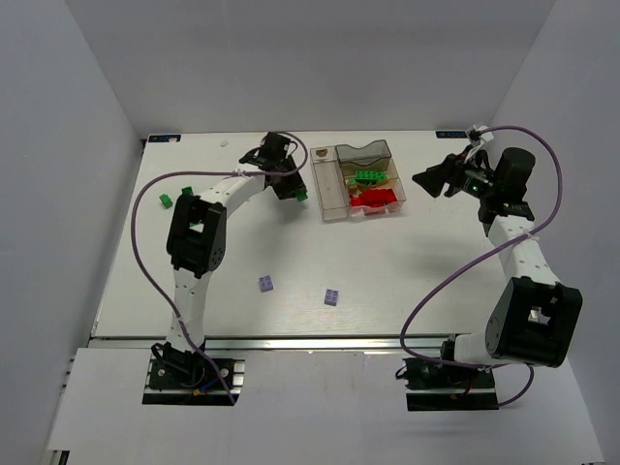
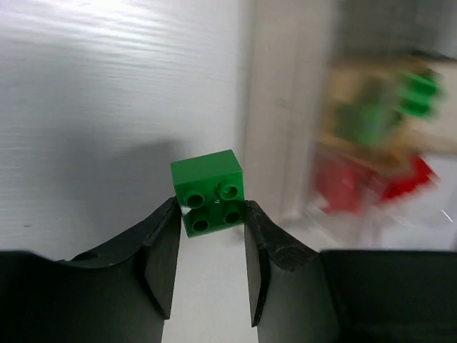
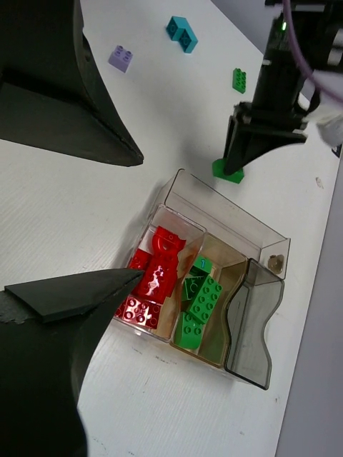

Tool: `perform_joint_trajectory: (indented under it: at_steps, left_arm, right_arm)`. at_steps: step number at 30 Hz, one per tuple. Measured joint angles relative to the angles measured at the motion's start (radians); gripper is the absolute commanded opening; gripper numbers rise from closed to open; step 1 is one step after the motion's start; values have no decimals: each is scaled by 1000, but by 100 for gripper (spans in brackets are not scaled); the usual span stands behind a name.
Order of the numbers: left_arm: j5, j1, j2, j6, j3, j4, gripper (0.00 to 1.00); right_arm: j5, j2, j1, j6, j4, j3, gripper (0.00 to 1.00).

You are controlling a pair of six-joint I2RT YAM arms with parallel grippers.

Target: Sort the legos into containers by color

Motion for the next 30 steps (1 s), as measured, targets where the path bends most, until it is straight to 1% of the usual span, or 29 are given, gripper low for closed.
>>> perform_joint_trajectory:
  at_steps: [2, 3, 5, 8, 10, 14, 16, 18, 19, 22, 23, 24, 25, 27, 29, 30]
  left_arm:
    - [69, -15, -95, 68, -87, 107, 0]
    - [98, -22, -134, 95, -107, 153, 0]
    - [156, -36, -188, 142, -111, 258, 0]
    - [214, -58, -206, 180, -70, 361, 0]
    - [237, -75, -171, 193, -6, 403, 0]
    - [248, -105, -5, 198, 204, 433, 1]
    - [243, -118, 91, 198, 303, 434, 4]
    - [230, -127, 151, 195, 353, 425, 6]
    - [219, -132, 190, 195, 370, 424, 10]
    - [195, -142, 235, 194, 371, 402, 14]
    - [191, -144, 243, 194, 371, 395, 23]
    - [189, -144, 249, 195, 371, 386, 30]
    - [187, -144, 253, 195, 371, 381, 41]
    - [183, -144, 253, 195, 371, 373, 53]
    - [182, -144, 253, 198, 370, 375, 61]
    - [181, -144, 252, 198, 370, 376, 63]
  right_arm:
    - [-1, 0, 0, 0, 0, 0, 65]
    - [-1, 0, 0, -1, -1, 0, 65]
    - [-1, 0, 0, -5, -6, 0, 64]
    - [-2, 0, 0, -19, -18, 0, 64]
    - [-2, 0, 0, -32, -30, 0, 64]
    - [-2, -3, 1, -53, -47, 0, 64]
    - [-2, -4, 1, -61, -58, 0, 64]
    - [-2, -5, 1, -69, -68, 0, 64]
    - [-2, -8, 1, -73, -74, -1, 64]
    - [-2, -17, 1, -83, -82, -5, 64]
    - [-2, -19, 1, -84, -83, -7, 64]
    - [-2, -20, 1, -84, -83, -9, 64]
    - [-2, -21, 1, -84, -83, -11, 64]
    - [-2, -21, 1, -84, -84, -16, 65]
    - [-3, -21, 1, -85, -85, -17, 67]
    - [-6, -21, 1, -89, -85, -17, 70]
